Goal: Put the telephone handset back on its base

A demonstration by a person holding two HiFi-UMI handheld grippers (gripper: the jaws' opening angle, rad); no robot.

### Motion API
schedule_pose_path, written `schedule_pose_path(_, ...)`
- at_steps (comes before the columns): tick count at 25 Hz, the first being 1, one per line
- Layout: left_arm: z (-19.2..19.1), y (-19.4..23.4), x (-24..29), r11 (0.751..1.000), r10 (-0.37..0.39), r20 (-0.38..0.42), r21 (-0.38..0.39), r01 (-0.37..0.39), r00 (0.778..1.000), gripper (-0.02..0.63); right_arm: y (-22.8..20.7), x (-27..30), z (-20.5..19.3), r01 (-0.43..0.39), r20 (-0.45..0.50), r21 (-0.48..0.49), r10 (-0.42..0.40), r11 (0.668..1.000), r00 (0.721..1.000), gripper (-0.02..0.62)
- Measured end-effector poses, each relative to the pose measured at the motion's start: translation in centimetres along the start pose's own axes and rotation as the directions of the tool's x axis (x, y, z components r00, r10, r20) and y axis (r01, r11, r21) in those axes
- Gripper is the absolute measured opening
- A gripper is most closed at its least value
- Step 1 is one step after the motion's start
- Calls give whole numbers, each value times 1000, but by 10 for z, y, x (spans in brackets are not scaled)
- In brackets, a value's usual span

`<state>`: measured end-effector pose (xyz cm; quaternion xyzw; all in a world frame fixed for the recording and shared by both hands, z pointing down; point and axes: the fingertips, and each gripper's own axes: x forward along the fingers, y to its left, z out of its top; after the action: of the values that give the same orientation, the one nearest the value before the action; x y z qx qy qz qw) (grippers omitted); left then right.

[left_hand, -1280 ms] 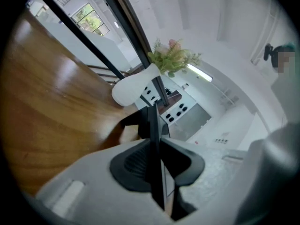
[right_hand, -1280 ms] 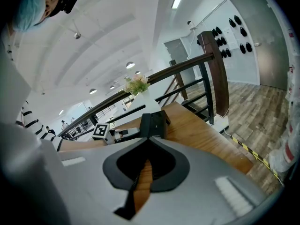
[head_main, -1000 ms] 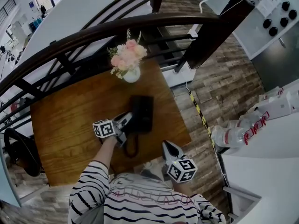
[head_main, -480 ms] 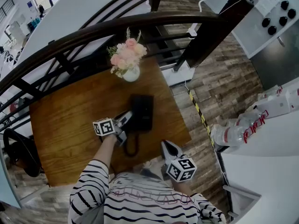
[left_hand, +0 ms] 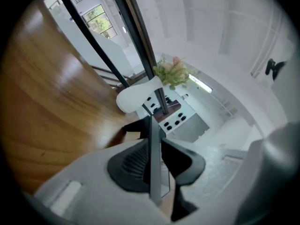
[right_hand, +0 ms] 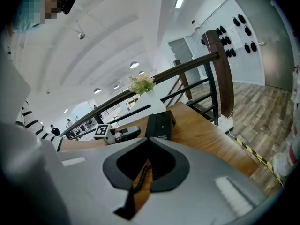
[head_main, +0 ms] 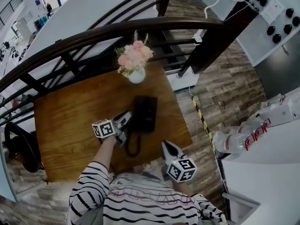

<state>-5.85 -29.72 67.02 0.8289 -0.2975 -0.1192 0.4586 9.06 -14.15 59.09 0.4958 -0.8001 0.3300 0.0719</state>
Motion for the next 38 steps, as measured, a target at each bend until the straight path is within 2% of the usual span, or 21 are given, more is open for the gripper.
schedule_pose_path(11, 4, -48, -45, 993, 47, 73, 102, -55, 996, 78, 16, -10, 11, -75, 29, -41, 76, 996, 997, 0)
schedule_pose_path(23, -14, -115, -89, 966, 80, 170, 231, -119, 982, 32, 33, -24, 16, -175, 41, -97, 180, 980, 983, 0)
schedule_pose_path(32, -37, -156, -110, 940, 83, 190, 312, -140, 978, 2, 32, -40, 14, -205, 35, -132, 212, 970, 977, 0)
schedule_pose_path(38, -54, -179, -117, 925, 101, 159, 348, -152, 982, 0, 31, -50, 14, -227, 29, -149, 234, 962, 972, 0)
